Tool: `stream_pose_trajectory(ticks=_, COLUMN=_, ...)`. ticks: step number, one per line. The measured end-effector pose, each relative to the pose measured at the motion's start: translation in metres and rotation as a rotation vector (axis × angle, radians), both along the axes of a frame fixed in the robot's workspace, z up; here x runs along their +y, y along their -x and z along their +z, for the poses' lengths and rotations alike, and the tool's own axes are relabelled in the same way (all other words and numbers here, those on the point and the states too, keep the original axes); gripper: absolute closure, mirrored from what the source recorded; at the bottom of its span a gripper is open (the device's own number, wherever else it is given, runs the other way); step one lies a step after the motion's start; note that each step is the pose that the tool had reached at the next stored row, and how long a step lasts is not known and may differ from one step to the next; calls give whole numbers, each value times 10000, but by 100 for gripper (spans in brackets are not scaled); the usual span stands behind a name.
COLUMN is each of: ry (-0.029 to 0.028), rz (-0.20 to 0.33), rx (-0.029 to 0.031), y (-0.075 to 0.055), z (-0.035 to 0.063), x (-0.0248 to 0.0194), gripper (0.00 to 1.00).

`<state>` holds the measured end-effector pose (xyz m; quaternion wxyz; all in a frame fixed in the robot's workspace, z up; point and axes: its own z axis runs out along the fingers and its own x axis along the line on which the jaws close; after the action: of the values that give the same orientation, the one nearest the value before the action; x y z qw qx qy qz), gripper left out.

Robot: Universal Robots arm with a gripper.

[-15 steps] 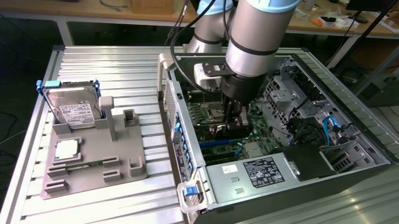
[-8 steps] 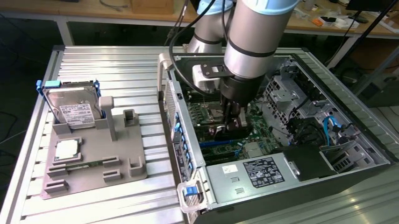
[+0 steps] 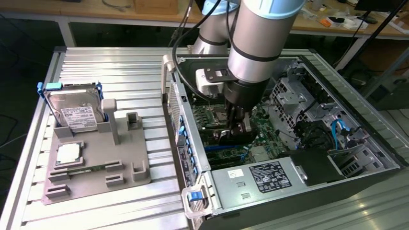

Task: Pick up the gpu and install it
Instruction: 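Insert the gpu into the slot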

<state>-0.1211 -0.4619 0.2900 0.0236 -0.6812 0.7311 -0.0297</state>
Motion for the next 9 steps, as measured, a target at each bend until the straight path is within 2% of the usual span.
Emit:
stream_pose_trajectory(ticks=2, ry=2, rz=-2, rx=-32, y=2, z=-20, x=0, gripper=73)
stream_pose_trajectory(ticks=7, ry=2, rz=-1, rx=-192, y=7, z=-46, x=0, gripper=73)
stream_pose_trajectory(ticks=9, ry=0, rz=2, rx=-214, y=25, z=-48, x=0, gripper=73)
